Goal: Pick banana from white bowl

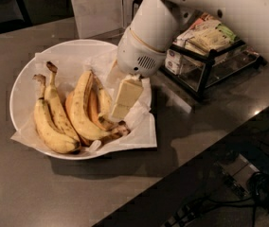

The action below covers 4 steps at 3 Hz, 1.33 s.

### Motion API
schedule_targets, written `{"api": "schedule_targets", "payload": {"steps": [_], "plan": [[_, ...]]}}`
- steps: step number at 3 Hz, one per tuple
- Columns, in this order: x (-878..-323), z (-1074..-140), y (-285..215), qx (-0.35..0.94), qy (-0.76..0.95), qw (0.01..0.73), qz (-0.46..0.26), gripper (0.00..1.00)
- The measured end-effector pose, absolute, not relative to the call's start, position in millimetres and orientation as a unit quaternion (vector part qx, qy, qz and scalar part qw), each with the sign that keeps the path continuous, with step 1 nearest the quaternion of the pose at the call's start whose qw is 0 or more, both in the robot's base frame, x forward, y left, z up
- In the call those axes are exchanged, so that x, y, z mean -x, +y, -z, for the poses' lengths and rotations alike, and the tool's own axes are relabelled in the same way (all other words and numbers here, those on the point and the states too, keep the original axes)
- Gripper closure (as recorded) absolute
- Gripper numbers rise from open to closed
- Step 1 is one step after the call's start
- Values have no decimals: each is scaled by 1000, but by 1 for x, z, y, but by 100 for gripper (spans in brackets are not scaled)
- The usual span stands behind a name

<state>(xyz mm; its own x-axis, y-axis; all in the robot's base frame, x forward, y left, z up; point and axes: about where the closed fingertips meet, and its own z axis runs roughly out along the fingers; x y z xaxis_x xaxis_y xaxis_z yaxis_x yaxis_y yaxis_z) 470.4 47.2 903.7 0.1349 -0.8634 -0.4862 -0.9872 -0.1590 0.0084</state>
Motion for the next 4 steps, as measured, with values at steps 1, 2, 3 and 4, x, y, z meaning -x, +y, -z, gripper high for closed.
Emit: {"api": "schedule_targets", "payload": {"steps": [1, 2, 3, 4], "plan": [[-461, -908, 53, 741, 625, 150, -196, 32], [-451, -914, 56, 743, 623, 146, -195, 32], [-439, -919, 52, 740, 627, 148, -191, 31], [-429, -918, 46, 733, 634, 153, -193, 31]]}}
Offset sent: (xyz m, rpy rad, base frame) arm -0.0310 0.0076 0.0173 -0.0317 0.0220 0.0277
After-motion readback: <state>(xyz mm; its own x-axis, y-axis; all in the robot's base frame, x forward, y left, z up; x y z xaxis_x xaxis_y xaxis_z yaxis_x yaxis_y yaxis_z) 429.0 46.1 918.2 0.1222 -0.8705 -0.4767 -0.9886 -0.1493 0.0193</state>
